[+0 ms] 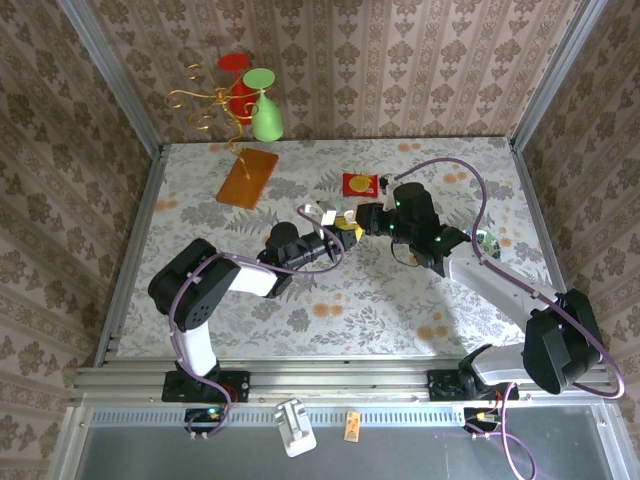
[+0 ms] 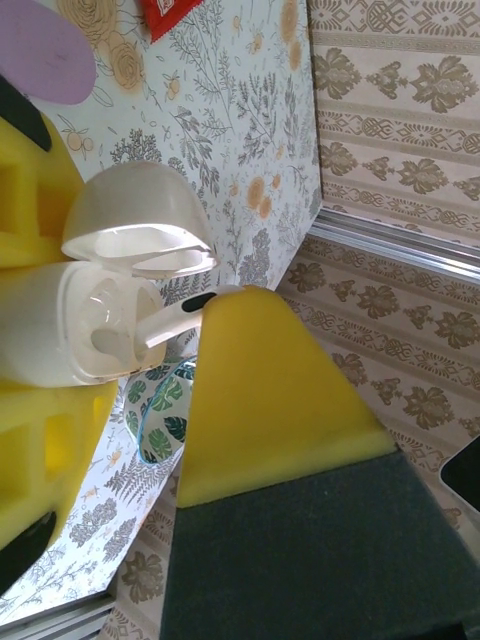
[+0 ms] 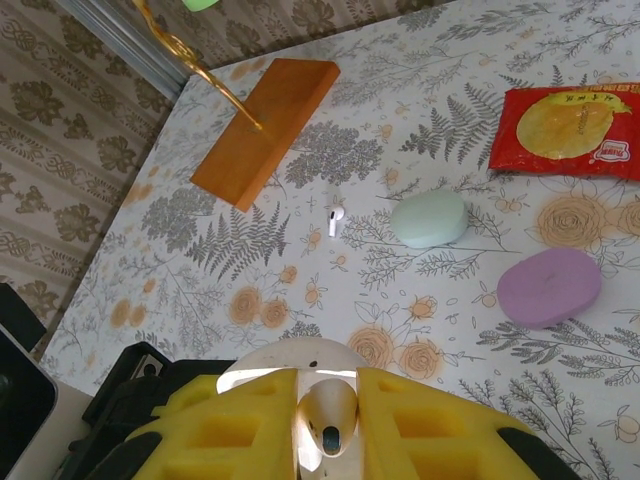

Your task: Insert wireless bluetooth earbuds into charging case

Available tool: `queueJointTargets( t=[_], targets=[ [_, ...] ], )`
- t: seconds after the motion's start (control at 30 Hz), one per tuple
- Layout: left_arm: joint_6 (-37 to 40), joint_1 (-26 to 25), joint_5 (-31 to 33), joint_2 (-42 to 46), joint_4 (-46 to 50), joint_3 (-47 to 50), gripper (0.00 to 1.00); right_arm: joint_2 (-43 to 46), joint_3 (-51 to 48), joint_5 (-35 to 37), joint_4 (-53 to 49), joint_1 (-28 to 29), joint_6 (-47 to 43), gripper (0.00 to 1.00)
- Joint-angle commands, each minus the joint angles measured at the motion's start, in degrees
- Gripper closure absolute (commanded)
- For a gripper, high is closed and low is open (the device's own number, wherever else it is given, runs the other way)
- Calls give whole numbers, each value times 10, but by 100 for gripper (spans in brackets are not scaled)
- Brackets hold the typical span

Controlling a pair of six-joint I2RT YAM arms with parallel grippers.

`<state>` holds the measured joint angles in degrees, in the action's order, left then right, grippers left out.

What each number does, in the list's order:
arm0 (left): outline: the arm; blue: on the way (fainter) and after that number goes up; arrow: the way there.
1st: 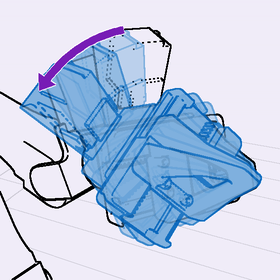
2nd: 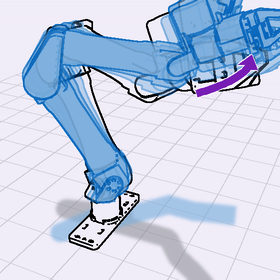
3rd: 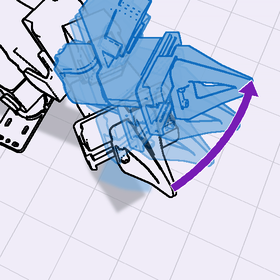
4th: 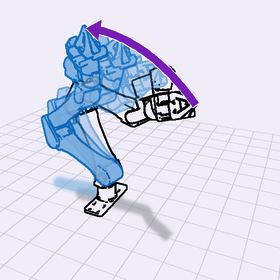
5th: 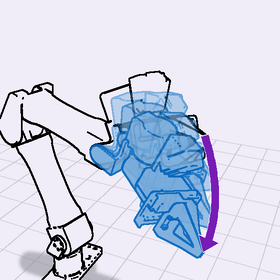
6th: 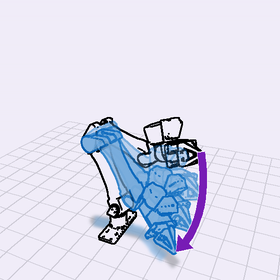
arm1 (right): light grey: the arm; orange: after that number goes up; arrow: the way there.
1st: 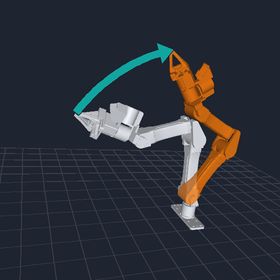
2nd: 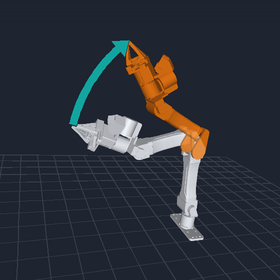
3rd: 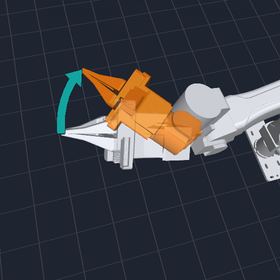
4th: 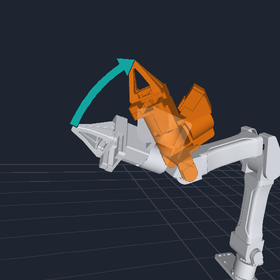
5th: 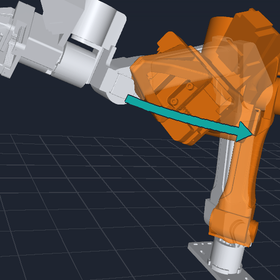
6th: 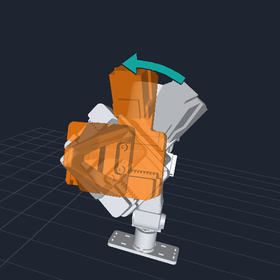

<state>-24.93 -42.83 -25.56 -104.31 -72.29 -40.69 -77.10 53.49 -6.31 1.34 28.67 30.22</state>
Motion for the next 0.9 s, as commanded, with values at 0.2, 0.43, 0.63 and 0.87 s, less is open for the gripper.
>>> queueJointTargets(
  t=[0.2, 0.43, 0.63, 0.87],
  targets=[
    [-11, -2, 10, 19, -22, -26, 90, 20, -18, 1, -1, 4, -11, 77],
    [13, -2, -17, 24, -22, -27, 91, 27, -9, -5, -3, 3, -6, 69],
    [63, 5, -35, 34, -22, -6, 90, 64, 1, 13, -18, 3, -8, 43],
    [112, 22, -71, 50, -22, 15, 90, 92, -4, 25, -34, -3, 3, 33]
  ],
)
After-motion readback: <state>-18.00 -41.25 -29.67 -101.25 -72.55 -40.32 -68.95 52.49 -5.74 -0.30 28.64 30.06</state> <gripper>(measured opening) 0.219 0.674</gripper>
